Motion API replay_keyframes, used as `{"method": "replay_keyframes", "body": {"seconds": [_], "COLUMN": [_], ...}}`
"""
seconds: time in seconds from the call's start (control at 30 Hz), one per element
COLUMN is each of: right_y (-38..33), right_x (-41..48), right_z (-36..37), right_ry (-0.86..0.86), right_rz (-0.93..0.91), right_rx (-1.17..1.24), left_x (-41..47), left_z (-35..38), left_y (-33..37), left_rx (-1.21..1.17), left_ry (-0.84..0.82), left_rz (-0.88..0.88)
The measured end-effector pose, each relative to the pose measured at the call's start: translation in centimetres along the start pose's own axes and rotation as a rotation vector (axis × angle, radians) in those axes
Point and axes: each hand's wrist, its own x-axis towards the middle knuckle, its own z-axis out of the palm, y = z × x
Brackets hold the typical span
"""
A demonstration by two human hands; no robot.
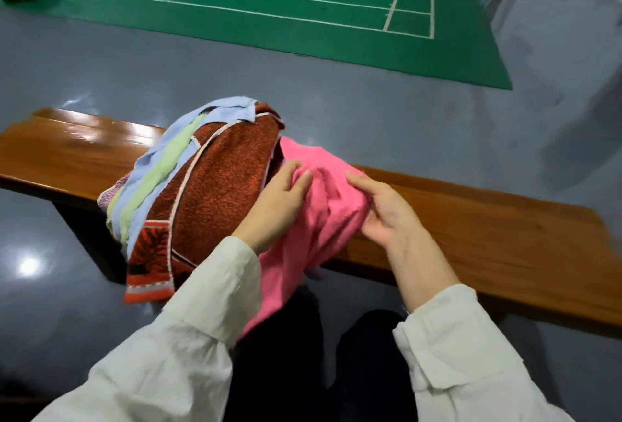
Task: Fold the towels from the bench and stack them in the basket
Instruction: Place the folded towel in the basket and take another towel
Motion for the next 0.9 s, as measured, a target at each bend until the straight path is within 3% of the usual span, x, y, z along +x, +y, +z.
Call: {"method": "replay_keyframes", "body": {"seconds": [0.1,0.2,0.3,0.43,0.53,0.6,0.73,0.9], "right_y": [-1.7,-2.5,-2.5,-1.5,-0.1,0.9,2.7,5.2], "right_x": [-2.3,-5.2,-7.5,-8.0,-8.2,-8.2,-8.4,-9.1], "right_z": [-2.8,-5.0,-6.1,-7.5,-7.7,-7.5,-7.7,-7.1], "right_ry": [0.063,-0.017,-0.078,-0.015,-0.051,-0.004,0.104,0.211], "right_rz": [0.088,0.112,0.017,-0.166,-0.171,-0.176,-0.252,-0.307], "right_rx": [-0.118,-0.072,0.072,0.333,0.371,0.34,0.337,0.222], "left_x": [1.1,1.8,1.9,-0.5,-4.1,-5.8,-6.6,-8.1], "left_z": [1.3,2.6,3.8,6.0,8.8,10.4,10.6,8.5], "left_y": [2.1,4.4,5.5,4.3,3.5,2.1,0.2,-1.0], "left_rx": [-0.028,-0.04,0.074,0.367,0.151,0.138,0.156,0.052], "left_ry": [0.057,0.007,-0.019,0.003,-0.155,-0.232,-0.008,-0.012], "left_rz": [0.104,0.192,0.197,0.151,0.079,0.09,0.168,0.156]}}
